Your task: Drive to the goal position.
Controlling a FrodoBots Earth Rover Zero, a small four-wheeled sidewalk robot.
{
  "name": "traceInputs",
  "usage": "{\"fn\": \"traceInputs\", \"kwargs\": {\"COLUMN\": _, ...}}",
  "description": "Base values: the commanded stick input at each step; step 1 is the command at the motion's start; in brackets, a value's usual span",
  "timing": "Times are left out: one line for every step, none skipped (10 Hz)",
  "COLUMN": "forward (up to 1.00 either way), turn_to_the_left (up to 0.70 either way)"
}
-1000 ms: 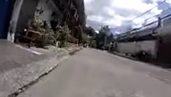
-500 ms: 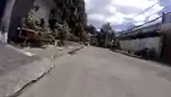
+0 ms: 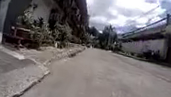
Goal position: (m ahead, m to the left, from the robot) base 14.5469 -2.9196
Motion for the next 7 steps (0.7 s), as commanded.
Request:
{"fn": "traceInputs", "kwargs": {"forward": 0.85, "turn_to_the_left": 0.0}}
{"fn": "traceInputs", "kwargs": {"forward": 0.85, "turn_to_the_left": 0.0}}
{"fn": "traceInputs", "kwargs": {"forward": 0.85, "turn_to_the_left": 0.0}}
{"fn": "traceInputs", "kwargs": {"forward": 0.85, "turn_to_the_left": 0.0}}
{"fn": "traceInputs", "kwargs": {"forward": 0.85, "turn_to_the_left": -0.17}}
{"fn": "traceInputs", "kwargs": {"forward": 0.85, "turn_to_the_left": -0.34}}
{"fn": "traceInputs", "kwargs": {"forward": 0.85, "turn_to_the_left": -0.34}}
